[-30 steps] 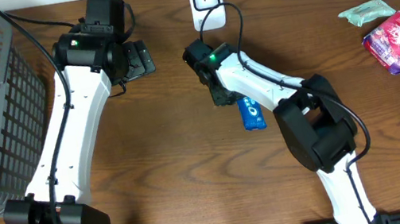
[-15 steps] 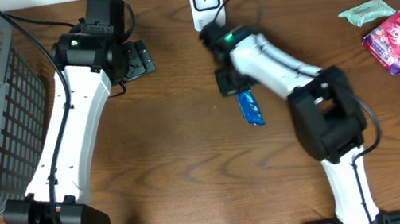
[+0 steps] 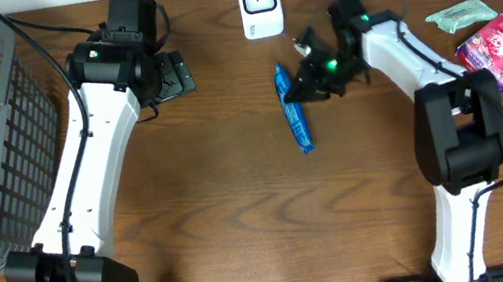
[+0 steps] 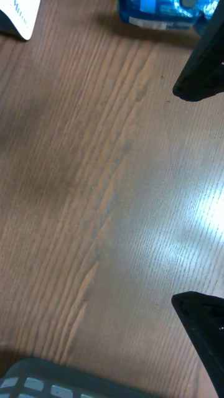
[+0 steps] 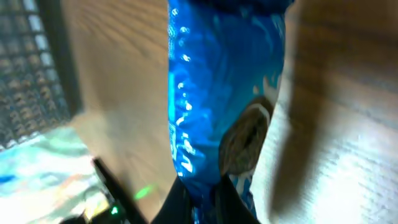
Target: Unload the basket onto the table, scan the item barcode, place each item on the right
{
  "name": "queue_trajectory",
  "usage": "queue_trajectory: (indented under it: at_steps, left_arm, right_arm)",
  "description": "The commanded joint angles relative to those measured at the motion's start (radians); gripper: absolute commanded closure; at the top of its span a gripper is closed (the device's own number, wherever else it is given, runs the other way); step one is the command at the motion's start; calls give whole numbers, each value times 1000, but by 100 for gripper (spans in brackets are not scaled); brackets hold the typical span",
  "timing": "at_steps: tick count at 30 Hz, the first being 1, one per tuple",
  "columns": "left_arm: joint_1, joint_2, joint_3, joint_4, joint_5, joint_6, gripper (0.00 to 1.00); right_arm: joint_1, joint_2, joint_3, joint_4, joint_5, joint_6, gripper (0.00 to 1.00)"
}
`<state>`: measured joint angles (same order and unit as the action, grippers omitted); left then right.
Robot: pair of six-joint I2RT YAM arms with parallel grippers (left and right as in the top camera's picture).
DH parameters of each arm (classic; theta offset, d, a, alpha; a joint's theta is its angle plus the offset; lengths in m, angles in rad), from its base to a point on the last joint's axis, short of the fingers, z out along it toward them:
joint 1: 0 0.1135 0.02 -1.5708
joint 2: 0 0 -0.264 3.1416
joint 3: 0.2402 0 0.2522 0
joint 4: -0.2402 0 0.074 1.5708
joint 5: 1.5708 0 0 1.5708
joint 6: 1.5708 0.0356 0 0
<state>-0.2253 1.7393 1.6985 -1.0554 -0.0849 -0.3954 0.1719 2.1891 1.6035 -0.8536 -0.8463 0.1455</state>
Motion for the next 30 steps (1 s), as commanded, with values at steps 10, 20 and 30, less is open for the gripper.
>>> queue_trajectory:
  at_steps: [10,20,30]
  left_arm:
    - [1,5,5,-6,-9,2,2]
    - [1,5,5,-6,-9,2,2]
    - [1,5,5,-6,-9,2,2]
  right_arm:
    - [-270,-35,-213,23,37,39,73]
    - [-285,-143,-179,-138,64,-69,39]
    - [-89,-143,-194,-206,337,-74,50]
